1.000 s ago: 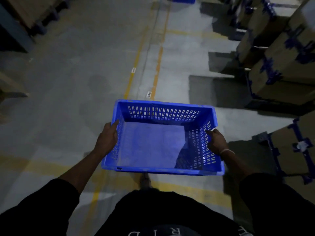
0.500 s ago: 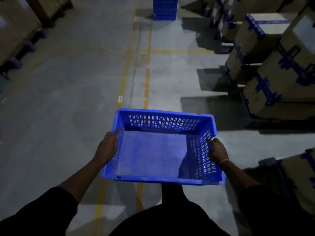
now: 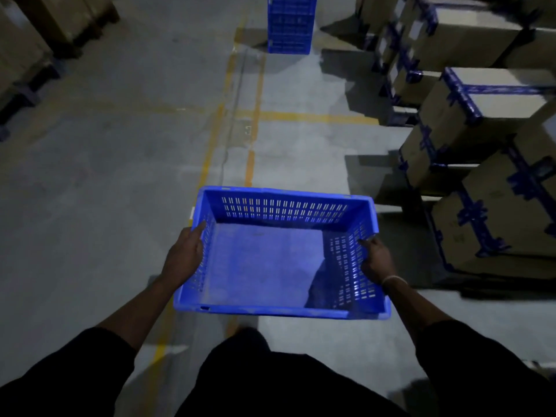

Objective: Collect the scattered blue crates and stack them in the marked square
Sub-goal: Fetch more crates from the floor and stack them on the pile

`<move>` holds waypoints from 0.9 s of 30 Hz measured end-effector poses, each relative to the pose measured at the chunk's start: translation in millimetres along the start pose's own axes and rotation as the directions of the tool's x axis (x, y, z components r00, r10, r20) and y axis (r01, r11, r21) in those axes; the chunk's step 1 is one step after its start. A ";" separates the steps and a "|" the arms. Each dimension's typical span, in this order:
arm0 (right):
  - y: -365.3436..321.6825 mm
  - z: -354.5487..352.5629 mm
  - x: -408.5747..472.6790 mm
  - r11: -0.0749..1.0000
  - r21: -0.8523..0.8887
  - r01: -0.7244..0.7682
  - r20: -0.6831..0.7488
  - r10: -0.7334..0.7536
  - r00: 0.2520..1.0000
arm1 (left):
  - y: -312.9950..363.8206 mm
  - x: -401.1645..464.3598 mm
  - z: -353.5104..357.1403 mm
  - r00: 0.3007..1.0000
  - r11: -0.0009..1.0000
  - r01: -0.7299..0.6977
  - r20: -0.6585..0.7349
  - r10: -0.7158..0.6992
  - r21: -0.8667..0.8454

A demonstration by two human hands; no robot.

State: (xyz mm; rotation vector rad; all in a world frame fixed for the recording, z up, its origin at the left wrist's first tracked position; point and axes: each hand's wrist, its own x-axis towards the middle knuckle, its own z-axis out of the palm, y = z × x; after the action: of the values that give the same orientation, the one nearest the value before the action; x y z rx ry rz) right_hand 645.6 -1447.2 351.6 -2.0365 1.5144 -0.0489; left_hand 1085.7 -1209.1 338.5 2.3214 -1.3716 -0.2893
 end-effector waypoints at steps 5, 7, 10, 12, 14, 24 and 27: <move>-23.2 -16.4 125.0 1.000 -0.020 -0.015 -0.003 0.014 1.000 | -8.4 125.5 20.5 1.000 1.000 0.000 0.008 0.000 0.005; -34.3 -19.9 173.2 0.999 -0.039 -0.006 0.003 0.006 1.000 | -14.5 177.8 27.5 1.000 1.000 -0.013 0.018 0.013 -0.003; -58.8 -29.2 244.2 0.997 -0.069 -0.042 -0.010 0.041 0.999 | -22.8 258.6 31.9 0.999 1.000 -0.008 0.034 0.009 -0.025; -75.7 -36.1 285.8 0.996 -0.075 -0.040 -0.015 0.039 0.999 | -24.9 308.8 28.0 0.999 0.999 -0.018 0.043 0.019 -0.045; -93.6 -47.9 330.1 0.996 -0.072 -0.042 -0.013 0.041 0.999 | -27.1 360.7 22.1 0.998 0.999 -0.036 0.058 0.038 -0.033; -156.6 -96.4 538.5 0.998 -0.008 -0.063 -0.041 0.063 0.997 | -27.8 590.1 18.6 0.998 1.000 -0.013 0.069 0.014 -0.013; -176.7 -118.7 611.8 0.999 0.006 -0.049 -0.028 0.049 0.998 | -24.7 666.8 28.0 0.998 1.000 -0.023 0.066 0.024 -0.018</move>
State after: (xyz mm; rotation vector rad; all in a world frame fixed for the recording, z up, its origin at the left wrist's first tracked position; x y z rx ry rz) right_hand 968.7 -2008.7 343.5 -2.0012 1.5787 -0.0624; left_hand 1420.9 -1786.5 326.6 2.2994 -1.4212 -0.3726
